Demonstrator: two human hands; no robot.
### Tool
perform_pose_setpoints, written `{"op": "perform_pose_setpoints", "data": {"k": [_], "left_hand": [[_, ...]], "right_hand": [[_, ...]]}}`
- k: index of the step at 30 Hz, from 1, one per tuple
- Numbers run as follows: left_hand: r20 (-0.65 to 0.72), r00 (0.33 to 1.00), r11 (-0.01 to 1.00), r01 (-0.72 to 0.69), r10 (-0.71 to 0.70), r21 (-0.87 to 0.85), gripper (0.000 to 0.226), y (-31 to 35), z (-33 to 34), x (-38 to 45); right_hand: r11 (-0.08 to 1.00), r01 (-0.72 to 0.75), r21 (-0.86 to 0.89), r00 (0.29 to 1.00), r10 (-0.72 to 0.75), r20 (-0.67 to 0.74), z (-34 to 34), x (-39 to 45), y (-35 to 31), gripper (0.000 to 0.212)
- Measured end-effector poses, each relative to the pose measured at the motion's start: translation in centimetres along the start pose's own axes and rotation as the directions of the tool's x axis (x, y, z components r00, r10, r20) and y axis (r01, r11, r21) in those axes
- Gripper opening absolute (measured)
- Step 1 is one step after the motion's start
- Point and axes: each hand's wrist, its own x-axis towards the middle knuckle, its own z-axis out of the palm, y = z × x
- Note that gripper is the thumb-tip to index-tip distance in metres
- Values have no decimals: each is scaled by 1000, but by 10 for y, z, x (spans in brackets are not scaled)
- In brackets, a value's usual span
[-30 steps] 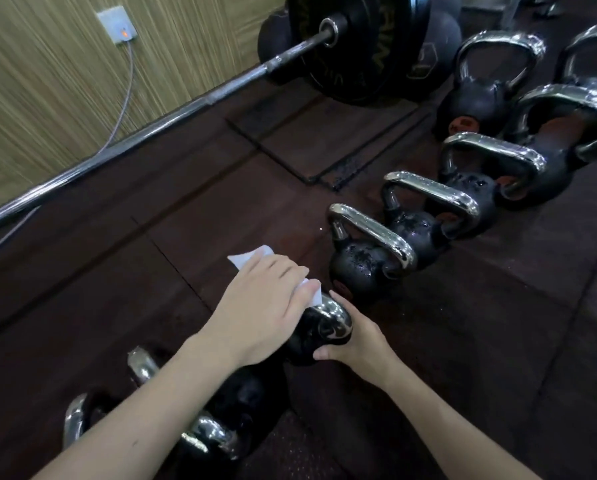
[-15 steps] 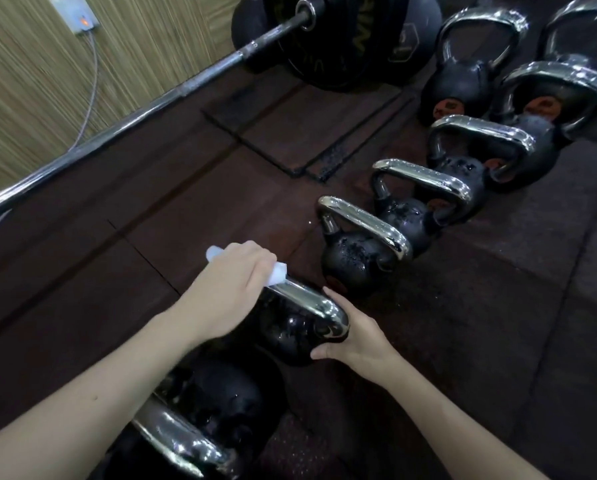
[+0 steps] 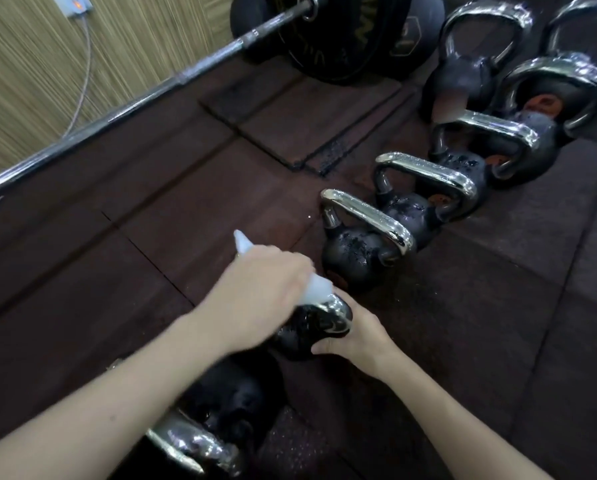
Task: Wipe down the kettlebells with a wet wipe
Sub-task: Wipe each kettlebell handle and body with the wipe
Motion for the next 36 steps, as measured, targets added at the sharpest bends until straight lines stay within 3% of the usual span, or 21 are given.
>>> {"op": "perform_pose_setpoints", "data": {"k": [3,4,8,11,13,17,18,20,23,25,27,30,32,33,36], "left_hand": [[-121,989,991,67,-81,-116,43,-60,20,0],[-94,993,985,62,-78,-159,45,-57,15,-3],[-344,936,977,4,-78,-213,35,-5,-24,-6],[-286,957,972,-17,-52,-234,39,34,-22,-3],[-326,945,969,-45,-38,-244,37,44,-15,1],[-286,958,964,-103,30,-243,34,7,-17,-2],[-281,960,978,-73,16,-196,34,-7,-19,-2],[-199,972,960,66,-123,-271,36,-30,-21,0],[-153,970,940,135,-190,-314,43,-40,-12,2],[-200,955,949,162,-221,-271,37,-24,-20,6],[-241,967,987,53,-88,-150,25,11,-29,11],[-181,981,995,-79,66,-63,17,66,-18,11],[-220,971,990,-112,91,-85,8,73,-4,8],[-257,961,990,-123,101,-70,10,65,-1,6],[-318,947,978,-117,56,-175,29,27,-16,-8]], "right_hand": [[999,24,37,1000,-24,-3,0,1,0,125],[999,26,45,1000,-26,0,2,1,4,123],[998,5,57,1000,-6,14,2,2,4,121],[999,26,24,999,-27,26,1,1,6,108],[1000,28,7,999,-28,24,1,-2,4,99],[998,17,52,1000,-18,21,2,1,2,122],[998,5,58,1000,-6,21,2,1,1,125],[997,-8,76,1000,6,27,1,1,1,127],[997,-2,73,999,-2,51,-2,0,-1,125],[999,0,42,999,-2,49,-3,-1,-4,123],[1000,-6,4,999,6,40,-4,-3,-6,102],[999,31,-42,998,-29,47,-3,-9,-13,34],[999,43,13,998,-43,44,-2,-9,-9,22],[999,43,10,998,-43,37,-1,-6,-2,33],[1000,-4,16,999,3,38,0,1,4,103]]}}
